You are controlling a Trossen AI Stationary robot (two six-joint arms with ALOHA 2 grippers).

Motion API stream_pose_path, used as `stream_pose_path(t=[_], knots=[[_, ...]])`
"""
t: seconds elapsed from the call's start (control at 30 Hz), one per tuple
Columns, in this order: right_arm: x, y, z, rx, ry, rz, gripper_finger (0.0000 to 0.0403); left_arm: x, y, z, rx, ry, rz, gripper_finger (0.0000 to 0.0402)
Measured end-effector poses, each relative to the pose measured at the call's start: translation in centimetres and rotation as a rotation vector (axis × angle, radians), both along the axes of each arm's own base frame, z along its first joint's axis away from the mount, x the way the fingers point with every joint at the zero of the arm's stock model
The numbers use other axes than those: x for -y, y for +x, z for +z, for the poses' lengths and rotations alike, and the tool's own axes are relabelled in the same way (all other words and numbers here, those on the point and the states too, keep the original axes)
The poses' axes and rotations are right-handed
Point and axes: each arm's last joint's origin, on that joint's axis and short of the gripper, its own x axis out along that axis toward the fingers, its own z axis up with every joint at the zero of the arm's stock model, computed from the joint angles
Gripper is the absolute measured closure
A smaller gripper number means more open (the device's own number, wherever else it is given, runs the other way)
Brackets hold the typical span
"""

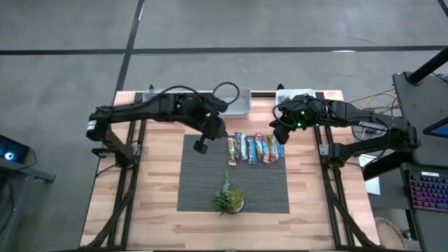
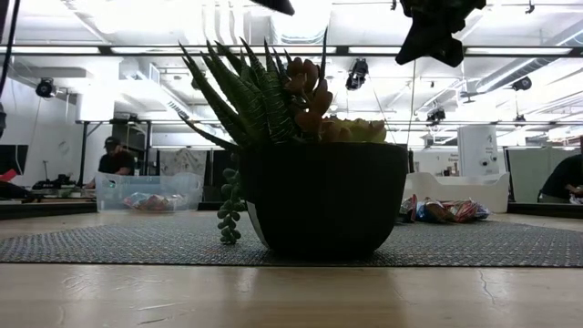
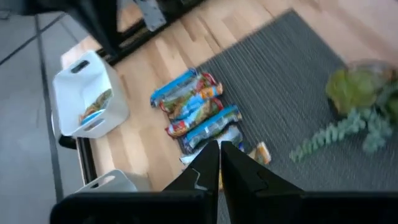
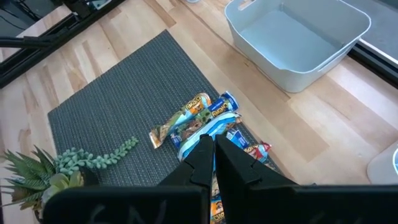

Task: Pick and place Granola Bars by type
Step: Put the yellow granola bar into the white bin

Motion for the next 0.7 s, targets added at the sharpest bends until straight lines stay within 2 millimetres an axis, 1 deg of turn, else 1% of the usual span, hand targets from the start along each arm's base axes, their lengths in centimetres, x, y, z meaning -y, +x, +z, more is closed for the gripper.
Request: stream_pose_path(t=[0.17,0.43,0.7], knots=[[0.0,0.0,0.0,-0.001,0.000,0.000,0.0394,-0.5,1.6,-1.8,-0.053,0.116,-0.111,0.0401],[0.0,0.0,0.0,0.005,0.032,-0.030,0.0394,-2.1,3.9,-5.1,-0.153,0.138,-0.130,0.0401],[0.0,0.0,-0.1,0.005,0.033,-0.029,0.0394,-2.5,5.5,-7.9,-0.241,0.164,-0.203,0.0402]])
